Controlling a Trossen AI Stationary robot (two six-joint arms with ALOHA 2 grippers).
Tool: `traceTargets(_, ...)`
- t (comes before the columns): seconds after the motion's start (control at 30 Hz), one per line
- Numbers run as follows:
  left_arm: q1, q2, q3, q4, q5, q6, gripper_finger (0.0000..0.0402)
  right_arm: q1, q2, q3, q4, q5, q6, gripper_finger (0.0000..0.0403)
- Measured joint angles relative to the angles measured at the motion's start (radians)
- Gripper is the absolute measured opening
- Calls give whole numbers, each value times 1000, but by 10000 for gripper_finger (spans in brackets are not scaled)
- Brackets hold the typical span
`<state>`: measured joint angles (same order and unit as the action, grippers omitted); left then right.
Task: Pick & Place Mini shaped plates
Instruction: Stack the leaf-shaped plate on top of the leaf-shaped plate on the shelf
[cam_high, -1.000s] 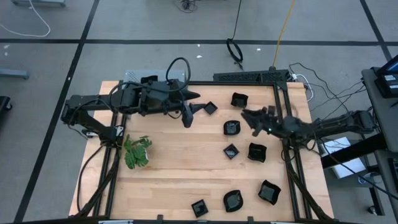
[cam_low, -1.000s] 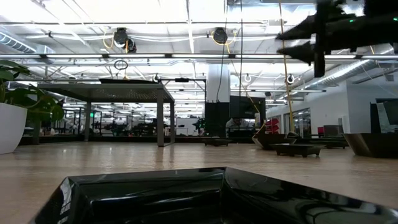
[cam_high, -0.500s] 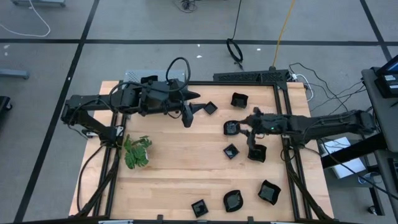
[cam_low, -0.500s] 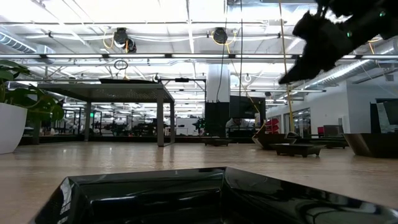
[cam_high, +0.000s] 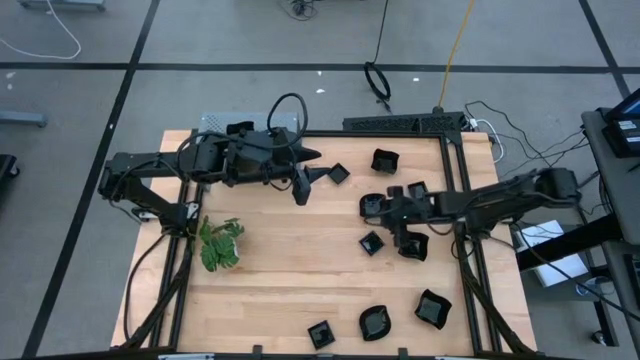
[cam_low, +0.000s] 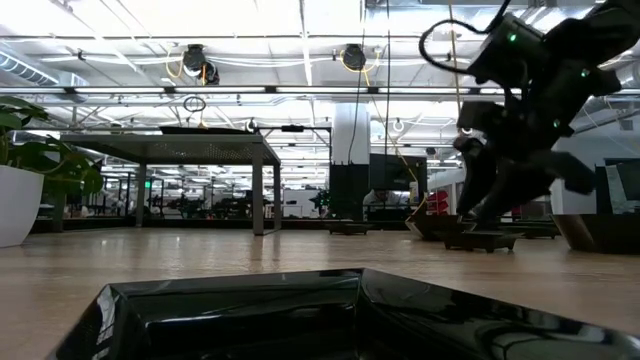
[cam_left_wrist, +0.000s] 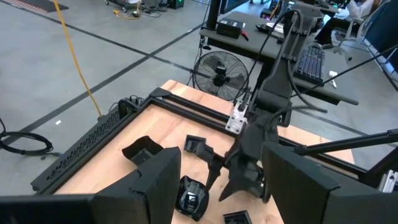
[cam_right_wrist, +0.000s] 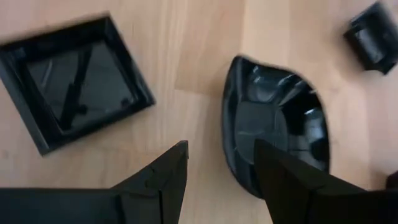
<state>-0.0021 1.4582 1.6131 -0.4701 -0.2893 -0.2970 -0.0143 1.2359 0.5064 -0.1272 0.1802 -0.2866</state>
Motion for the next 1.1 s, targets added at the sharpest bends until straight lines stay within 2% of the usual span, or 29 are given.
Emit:
traceTargets(0.13, 0, 0, 0, -3, 0, 0, 227, 0, 64, 0, 38, 14, -48, 170)
traceTargets(0.3, 0, 0, 0, -7, 0, 6, 227, 0, 135, 0, 117, 86, -78, 151)
traceTargets(0.47, 0, 0, 0, -14, 0, 6, 227, 0, 189, 2, 163, 108, -77, 102)
traceTargets(0.63, 0, 0, 0, -24, 0, 6, 227, 5, 196, 2, 176, 104, -69, 20)
traceTargets(0.8, 0, 0, 0, -35, 0, 6, 227, 16, 139, 1, 174, 103, -42, 5)
traceTargets(1.0, 0, 0, 0, -36, 1, 6, 227, 16, 39, 48, 147, -55, 47, 1)
traceTargets(1.1, 0, 0, 0, -36, 1, 6, 227, 16, 46, 96, 155, -117, 69, 1)
